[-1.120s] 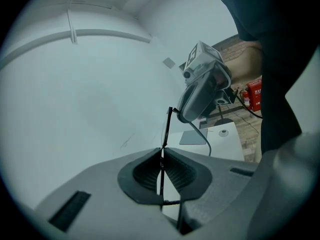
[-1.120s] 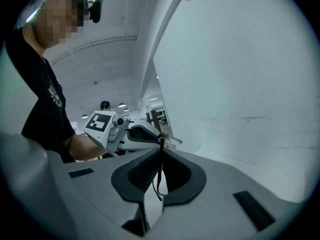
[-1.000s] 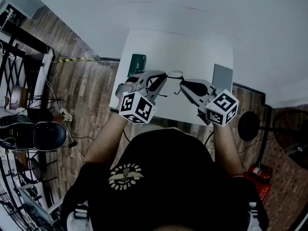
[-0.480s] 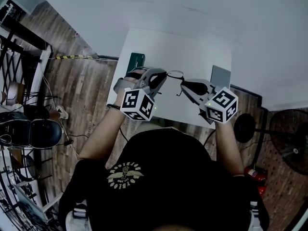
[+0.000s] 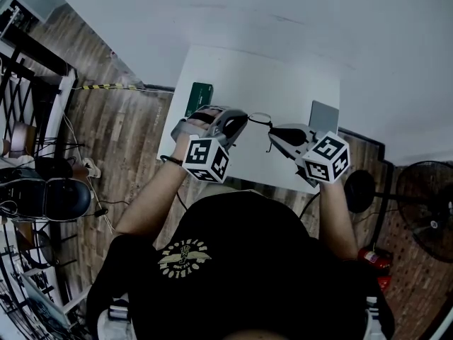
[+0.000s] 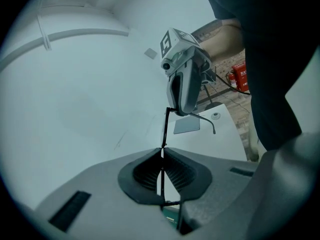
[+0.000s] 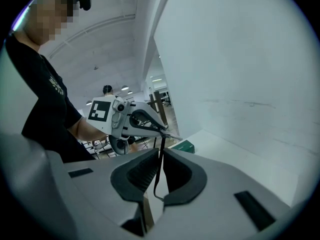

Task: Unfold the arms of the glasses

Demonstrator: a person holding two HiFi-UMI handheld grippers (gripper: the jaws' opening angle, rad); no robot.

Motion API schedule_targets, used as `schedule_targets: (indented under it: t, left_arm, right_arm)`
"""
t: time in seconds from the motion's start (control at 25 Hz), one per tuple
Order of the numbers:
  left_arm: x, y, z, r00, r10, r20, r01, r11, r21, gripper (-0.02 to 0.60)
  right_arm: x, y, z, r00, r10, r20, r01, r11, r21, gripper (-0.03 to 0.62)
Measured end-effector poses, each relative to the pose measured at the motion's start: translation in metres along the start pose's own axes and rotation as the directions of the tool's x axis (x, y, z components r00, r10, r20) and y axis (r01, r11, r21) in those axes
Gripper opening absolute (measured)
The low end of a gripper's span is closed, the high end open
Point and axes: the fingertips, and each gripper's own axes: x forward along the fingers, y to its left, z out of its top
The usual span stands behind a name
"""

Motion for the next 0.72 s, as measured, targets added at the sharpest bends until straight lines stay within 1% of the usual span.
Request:
schedule_targets:
  t: [0.08, 0.16, 0.2, 0.24, 0.28, 0.36, 0.44, 0.56, 0.72]
  left_arm:
    - [0.003, 0.002, -0.004, 1.0, 0.011, 0.002, -0.011, 0.999, -0.044, 0.02]
    - [0.006, 0.005, -0.006, 1.0, 0.027, 0.009, -0.026, 0.994, -0.103, 0.02]
    - [0.007, 0.007, -0.006, 0.999, 0.036, 0.019, -0.033, 0.99, -0.138, 0.02]
    - [0.008, 0.01, -0.006, 0.998, 0.046, 0.033, -0.04, 0.984, -0.175, 0.02]
    - [0.009, 0.014, -0.006, 0.997, 0.057, 0.046, -0.046, 0.977, -0.209, 0.02]
    - [0.011, 0.02, -0.006, 0.995, 0.077, 0.065, -0.057, 0.962, -0.268, 0.02]
    - [0.012, 0.025, -0.007, 0.991, 0.105, 0.078, -0.075, 0.945, -0.319, 0.02]
    - [0.013, 0.031, -0.011, 0.982, 0.16, 0.097, -0.107, 0.905, -0.411, 0.02]
    - [0.012, 0.04, -0.02, 0.97, 0.213, 0.113, -0.121, 0.835, -0.536, 0.02]
  right_arm:
    - [0.002, -0.003, 0.003, 1.0, -0.021, 0.015, 0.021, 1.0, -0.004, 0.03]
    - [0.004, -0.006, 0.006, 0.998, -0.05, 0.039, 0.05, 0.999, -0.012, 0.04]
    - [0.004, -0.008, 0.009, 0.997, -0.061, 0.053, 0.061, 0.998, -0.015, 0.062]
    - [0.003, -0.01, 0.011, 0.995, -0.069, 0.069, 0.071, 0.997, -0.015, 0.095]
    - [0.001, -0.012, 0.015, 0.993, -0.078, 0.087, 0.08, 0.997, -0.013, 0.113]
    - [-0.004, -0.018, 0.024, 0.986, -0.102, 0.132, 0.103, 0.995, -0.005, 0.129]
    - [-0.01, -0.024, 0.032, 0.976, -0.126, 0.177, 0.128, 0.992, 0.004, 0.132]
    - [-0.018, -0.032, 0.042, 0.96, -0.151, 0.235, 0.152, 0.988, 0.012, 0.133]
    - [-0.028, -0.042, 0.056, 0.929, -0.199, 0.311, 0.197, 0.98, 0.037, 0.133]
